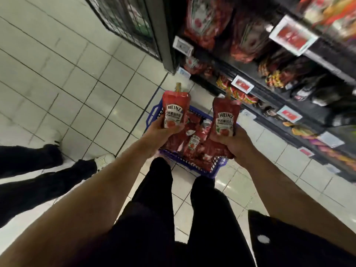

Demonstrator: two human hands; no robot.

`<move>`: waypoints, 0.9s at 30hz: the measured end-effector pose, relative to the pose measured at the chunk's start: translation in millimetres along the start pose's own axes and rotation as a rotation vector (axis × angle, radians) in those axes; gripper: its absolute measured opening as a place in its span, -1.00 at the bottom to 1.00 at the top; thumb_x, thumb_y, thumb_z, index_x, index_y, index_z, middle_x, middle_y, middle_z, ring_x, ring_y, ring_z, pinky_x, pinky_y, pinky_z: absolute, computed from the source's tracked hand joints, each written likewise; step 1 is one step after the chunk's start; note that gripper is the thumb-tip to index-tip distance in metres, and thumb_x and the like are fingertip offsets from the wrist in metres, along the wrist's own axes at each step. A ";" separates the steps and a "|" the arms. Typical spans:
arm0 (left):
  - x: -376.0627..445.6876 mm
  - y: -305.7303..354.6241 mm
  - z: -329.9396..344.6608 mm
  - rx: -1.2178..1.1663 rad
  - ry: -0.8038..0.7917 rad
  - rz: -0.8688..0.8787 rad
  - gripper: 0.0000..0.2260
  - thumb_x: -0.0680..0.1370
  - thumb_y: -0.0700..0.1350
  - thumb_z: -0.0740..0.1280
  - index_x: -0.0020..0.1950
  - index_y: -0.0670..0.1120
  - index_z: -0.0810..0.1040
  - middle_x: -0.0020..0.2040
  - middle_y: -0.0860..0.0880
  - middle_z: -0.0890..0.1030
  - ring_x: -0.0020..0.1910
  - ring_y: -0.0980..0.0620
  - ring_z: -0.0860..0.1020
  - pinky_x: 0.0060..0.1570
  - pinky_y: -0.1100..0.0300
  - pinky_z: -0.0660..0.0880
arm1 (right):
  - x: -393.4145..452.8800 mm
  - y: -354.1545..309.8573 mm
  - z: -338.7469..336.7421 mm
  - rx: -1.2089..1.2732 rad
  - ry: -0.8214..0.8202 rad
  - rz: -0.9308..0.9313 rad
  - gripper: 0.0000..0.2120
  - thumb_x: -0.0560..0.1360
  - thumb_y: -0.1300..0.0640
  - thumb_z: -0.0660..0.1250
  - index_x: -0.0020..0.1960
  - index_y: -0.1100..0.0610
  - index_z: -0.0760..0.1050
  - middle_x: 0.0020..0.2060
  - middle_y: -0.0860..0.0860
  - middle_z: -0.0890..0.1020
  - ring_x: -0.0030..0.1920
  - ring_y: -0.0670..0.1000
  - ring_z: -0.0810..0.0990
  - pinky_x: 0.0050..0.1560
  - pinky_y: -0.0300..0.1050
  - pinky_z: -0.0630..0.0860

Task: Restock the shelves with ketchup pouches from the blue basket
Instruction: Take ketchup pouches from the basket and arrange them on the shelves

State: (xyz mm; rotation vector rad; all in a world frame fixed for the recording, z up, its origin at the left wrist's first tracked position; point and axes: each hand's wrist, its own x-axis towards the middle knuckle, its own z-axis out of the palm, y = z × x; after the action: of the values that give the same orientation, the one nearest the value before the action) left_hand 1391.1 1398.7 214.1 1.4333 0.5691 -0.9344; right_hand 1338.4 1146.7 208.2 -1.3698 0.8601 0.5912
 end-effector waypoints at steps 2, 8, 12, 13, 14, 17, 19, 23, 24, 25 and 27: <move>-34.3 40.6 3.0 -0.083 -0.058 0.035 -0.64 0.62 0.00 0.36 0.37 -0.11 0.51 0.17 -0.20 0.67 0.17 -0.22 0.64 0.22 -0.19 0.55 | -37.2 -43.9 -3.9 -0.018 -0.027 -0.095 -0.40 0.17 0.23 0.68 0.16 0.09 0.57 -0.01 0.08 0.74 -0.03 0.11 0.74 -0.09 0.00 0.68; -126.9 145.8 3.4 -0.170 -0.182 0.269 -0.72 0.68 -0.13 0.24 0.38 -0.10 0.51 0.25 -0.23 0.63 0.18 -0.22 0.63 0.16 -0.11 0.60 | -141.8 -144.8 8.7 0.137 -0.010 -0.315 -0.66 0.36 -0.06 0.54 0.10 -0.01 0.65 -0.03 0.12 0.74 -0.11 0.13 0.72 -0.09 0.05 0.66; -172.3 211.8 2.0 -0.112 -0.218 0.434 -0.80 0.54 -0.07 0.45 0.16 0.03 0.69 0.14 -0.16 0.70 0.05 -0.11 0.70 -0.07 0.06 0.63 | -197.3 -197.3 21.2 0.172 0.049 -0.448 -0.58 0.42 -0.07 0.48 0.17 0.15 0.62 -0.03 0.18 0.74 -0.14 0.14 0.74 -0.17 0.02 0.65; -180.6 227.3 0.9 -0.085 -0.238 0.459 -0.75 0.50 0.01 0.50 0.16 0.04 0.68 0.13 -0.15 0.70 0.04 -0.11 0.70 -0.08 0.06 0.63 | -211.3 -210.0 23.3 0.152 0.062 -0.497 -0.60 0.42 -0.09 0.49 0.15 0.13 0.63 -0.02 0.18 0.74 -0.11 0.17 0.74 -0.13 0.07 0.66; -186.7 241.6 -1.2 -0.054 -0.263 0.476 -0.69 0.46 0.08 0.53 0.18 0.05 0.67 0.14 -0.15 0.70 0.05 -0.12 0.70 -0.07 0.04 0.63 | -223.8 -222.3 25.6 0.133 0.075 -0.550 -0.63 0.43 -0.12 0.50 0.12 0.09 0.64 -0.01 0.18 0.74 -0.07 0.21 0.74 -0.07 0.14 0.67; -198.5 279.0 -5.8 -0.010 -0.367 0.522 -0.59 0.47 0.12 0.53 0.26 0.04 0.61 0.19 -0.19 0.67 0.14 -0.20 0.67 -0.01 -0.02 0.63 | -257.4 -255.0 31.9 0.081 0.132 -0.708 -0.69 0.45 -0.19 0.50 0.08 -0.02 0.64 -0.03 0.13 0.74 -0.04 0.22 0.73 0.06 0.27 0.64; -206.8 298.6 -5.9 0.022 -0.445 0.580 -0.58 0.49 0.03 0.55 0.31 0.01 0.58 0.21 -0.24 0.65 0.16 -0.25 0.65 0.03 -0.02 0.62 | -278.2 -272.8 36.8 0.086 0.178 -0.784 -0.65 0.41 -0.24 0.50 0.09 -0.07 0.63 -0.03 0.08 0.75 -0.04 0.15 0.74 0.07 0.25 0.64; -225.0 326.6 6.7 0.142 -0.478 0.679 -0.47 0.33 -0.02 0.67 0.25 0.01 0.61 0.16 -0.26 0.67 0.11 -0.25 0.67 0.02 0.03 0.62 | -304.6 -285.4 35.9 0.136 0.212 -0.809 -0.58 0.34 -0.27 0.55 0.13 -0.16 0.60 0.02 0.02 0.74 0.01 0.09 0.73 0.09 0.14 0.64; -229.4 332.6 11.5 0.143 -0.480 0.691 -0.45 0.27 -0.01 0.69 0.22 0.02 0.63 0.13 -0.25 0.68 0.08 -0.22 0.68 0.01 0.04 0.62 | -308.8 -286.3 33.6 0.125 0.222 -0.811 -0.56 0.34 -0.27 0.55 0.14 -0.13 0.61 0.01 0.01 0.75 0.01 0.06 0.74 0.07 0.06 0.64; -233.4 338.1 16.9 0.138 -0.481 0.698 -0.44 0.23 0.00 0.70 0.19 0.04 0.65 0.11 -0.23 0.69 0.06 -0.20 0.68 -0.01 0.05 0.63 | -312.5 -287.3 30.6 0.108 0.241 -0.810 -0.54 0.34 -0.27 0.55 0.15 -0.09 0.62 -0.02 0.00 0.75 -0.01 0.03 0.74 0.02 -0.07 0.64; -236.6 345.1 27.7 0.118 -0.466 0.709 -0.46 0.17 -0.02 0.69 0.13 0.04 0.68 0.08 -0.24 0.70 0.01 -0.19 0.69 -0.05 0.05 0.64 | -315.4 -288.3 23.0 0.087 0.282 -0.789 -0.53 0.30 -0.24 0.53 0.11 -0.02 0.64 -0.09 -0.03 0.76 -0.06 -0.03 0.74 -0.11 -0.28 0.59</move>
State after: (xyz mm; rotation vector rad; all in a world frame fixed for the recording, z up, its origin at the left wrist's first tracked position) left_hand 1536.7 1380.8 606.9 1.3154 -0.3368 -0.6870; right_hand 1390.1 1167.2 632.4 -1.5878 0.4849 -0.2492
